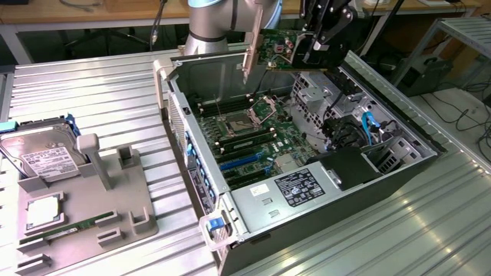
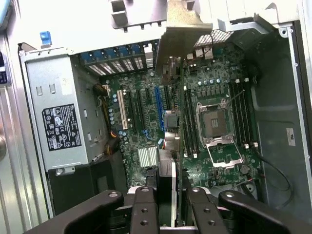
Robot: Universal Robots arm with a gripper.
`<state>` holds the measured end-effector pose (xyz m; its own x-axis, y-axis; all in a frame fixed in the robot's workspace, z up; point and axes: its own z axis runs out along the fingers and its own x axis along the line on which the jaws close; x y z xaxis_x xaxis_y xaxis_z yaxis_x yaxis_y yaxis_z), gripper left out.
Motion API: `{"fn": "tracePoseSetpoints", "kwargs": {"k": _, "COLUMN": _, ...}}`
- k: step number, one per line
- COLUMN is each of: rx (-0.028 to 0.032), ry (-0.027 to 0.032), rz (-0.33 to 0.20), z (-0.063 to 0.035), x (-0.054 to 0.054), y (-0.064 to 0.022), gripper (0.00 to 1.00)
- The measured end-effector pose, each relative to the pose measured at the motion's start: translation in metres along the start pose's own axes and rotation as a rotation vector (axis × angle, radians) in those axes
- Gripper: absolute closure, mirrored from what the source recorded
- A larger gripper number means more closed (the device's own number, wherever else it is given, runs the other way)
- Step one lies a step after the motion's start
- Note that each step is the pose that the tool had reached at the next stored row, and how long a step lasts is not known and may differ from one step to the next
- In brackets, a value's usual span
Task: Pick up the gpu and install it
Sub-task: 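Insert the gpu into the slot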
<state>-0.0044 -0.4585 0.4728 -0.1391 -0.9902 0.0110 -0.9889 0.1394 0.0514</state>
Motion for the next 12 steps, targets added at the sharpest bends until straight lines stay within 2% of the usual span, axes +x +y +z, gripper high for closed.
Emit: {"fn": "tracePoseSetpoints", "kwargs": {"k": 12, "rx": 0.0017, "ry": 0.0077, "rz": -0.149, "z": 0.0000, "x": 0.0000, "y": 0.0000, "gripper": 0.73}}
